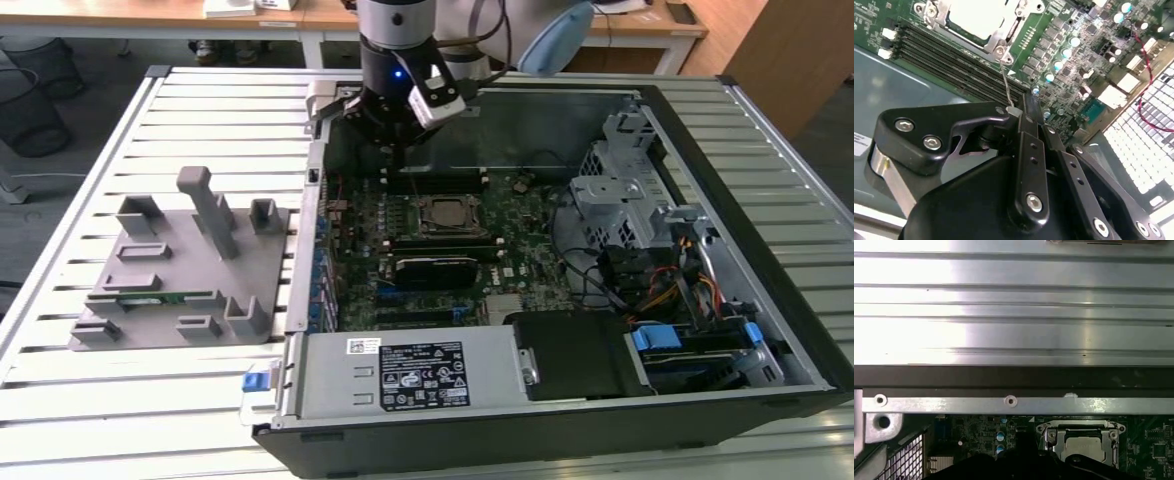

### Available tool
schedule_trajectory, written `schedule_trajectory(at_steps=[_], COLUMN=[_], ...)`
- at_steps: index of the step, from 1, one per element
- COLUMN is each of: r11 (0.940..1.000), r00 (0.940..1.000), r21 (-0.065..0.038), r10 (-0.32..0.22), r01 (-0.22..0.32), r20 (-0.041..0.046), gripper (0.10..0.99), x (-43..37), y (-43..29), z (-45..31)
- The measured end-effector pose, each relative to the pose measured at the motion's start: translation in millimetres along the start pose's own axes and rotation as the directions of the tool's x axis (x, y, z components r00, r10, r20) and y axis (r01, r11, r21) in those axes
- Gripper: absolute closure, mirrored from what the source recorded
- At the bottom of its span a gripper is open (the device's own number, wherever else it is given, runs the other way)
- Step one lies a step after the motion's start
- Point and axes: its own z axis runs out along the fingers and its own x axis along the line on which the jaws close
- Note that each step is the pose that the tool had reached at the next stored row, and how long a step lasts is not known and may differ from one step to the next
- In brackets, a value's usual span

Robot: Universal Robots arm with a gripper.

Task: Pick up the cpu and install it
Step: 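Install the first cpu locking lever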

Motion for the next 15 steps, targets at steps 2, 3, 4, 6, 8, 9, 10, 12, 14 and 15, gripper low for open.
schedule_trajectory(at_steps=[2, 3, 4, 6, 8, 9, 10, 12, 14, 15], r11=[1.0000, 1.0000, 1.0000, 1.0000, 1.0000, 1.0000, 1.0000, 1.0000, 1.0000, 1.0000], r00=[1.0000, 1.0000, 1.0000, 1.0000, 1.0000, 1.0000, 1.0000, 1.0000, 1.0000, 1.0000], r21=[0.000, 0.000, 0.000, 0.000, 0.000, 0.000, -0.001, -0.001, -0.002, -0.006], r10=[0.000, 0.000, 0.000, 0.000, 0.000, 0.000, 0.000, 0.000, 0.000, 0.000], r01=[0.000, 0.000, 0.000, 0.000, 0.000, 0.000, 0.000, 0.000, 0.000, 0.000], r20=[0.0000, 0.0000, -0.0001, 0.0000, 0.0000, -0.0001, 0.0000, -0.0001, -0.0001, -0.0001], gripper=[0.980, 0.980, 0.980, 0.980, 0.980, 0.980, 0.980, 0.980, 0.980, 0.980], x=[-4.1, -6.4, -8.8, -13.7, -17.4, -20.7, -24.0, -28.2, -28.4, -28.4], y=[0.0, 0.0, 0.1, 0.1, 0.1, 0.1, 0.2, 0.1, -0.3, -0.6], z=[0.1, 0.2, 0.2, 0.5, 0.7, 0.8, 0.9, 1.1, 1.3, 1.4])
